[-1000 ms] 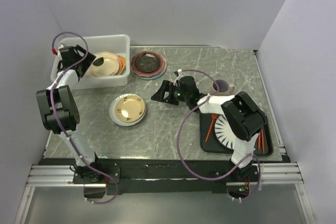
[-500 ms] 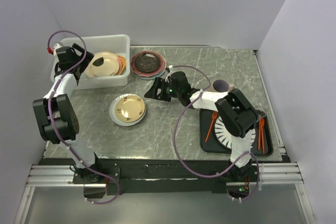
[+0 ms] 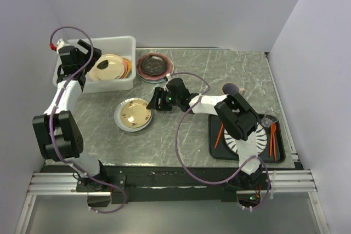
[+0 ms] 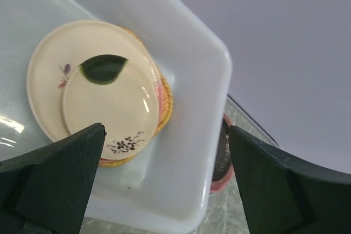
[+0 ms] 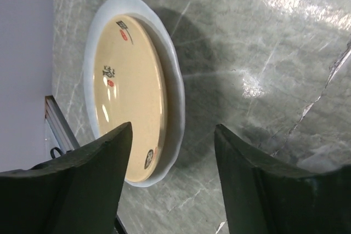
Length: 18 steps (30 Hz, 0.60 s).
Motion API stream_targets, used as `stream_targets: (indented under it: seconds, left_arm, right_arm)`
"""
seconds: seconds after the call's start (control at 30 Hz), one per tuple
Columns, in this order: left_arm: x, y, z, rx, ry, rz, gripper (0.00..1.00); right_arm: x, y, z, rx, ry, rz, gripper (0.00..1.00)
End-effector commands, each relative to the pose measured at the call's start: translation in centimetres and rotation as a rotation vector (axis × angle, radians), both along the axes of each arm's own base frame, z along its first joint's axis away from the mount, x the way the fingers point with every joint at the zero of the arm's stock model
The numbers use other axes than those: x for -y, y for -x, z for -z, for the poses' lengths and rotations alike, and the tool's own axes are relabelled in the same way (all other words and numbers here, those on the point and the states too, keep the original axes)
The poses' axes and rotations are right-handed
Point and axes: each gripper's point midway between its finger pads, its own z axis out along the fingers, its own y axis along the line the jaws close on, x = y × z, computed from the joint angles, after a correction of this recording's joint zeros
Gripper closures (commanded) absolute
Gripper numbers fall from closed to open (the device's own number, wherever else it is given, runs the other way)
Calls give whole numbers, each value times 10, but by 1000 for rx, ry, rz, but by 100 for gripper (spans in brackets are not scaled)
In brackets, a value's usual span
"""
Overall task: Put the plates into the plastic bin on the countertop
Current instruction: Pick up the plate at the center of the board.
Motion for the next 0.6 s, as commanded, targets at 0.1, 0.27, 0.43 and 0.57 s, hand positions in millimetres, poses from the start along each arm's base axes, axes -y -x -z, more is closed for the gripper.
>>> stream_targets:
  seconds: [0.1,0.27,0.43,0.57]
  left_arm:
    - [27,12,-42,92,-47,82,1]
    - [35,20,-35,82,-45,103,1]
    - [47,31,-31,68,-48,123,1]
    - [57,46,-21,48,-49,132,1]
  right_arm:
    - [-8,-4,0,15,2,1,43]
    - [-5,-6,2,18,18,17,54]
    - [-5,-4,4,18,26,14,72]
    - [-3,-4,0,30,20,18,84]
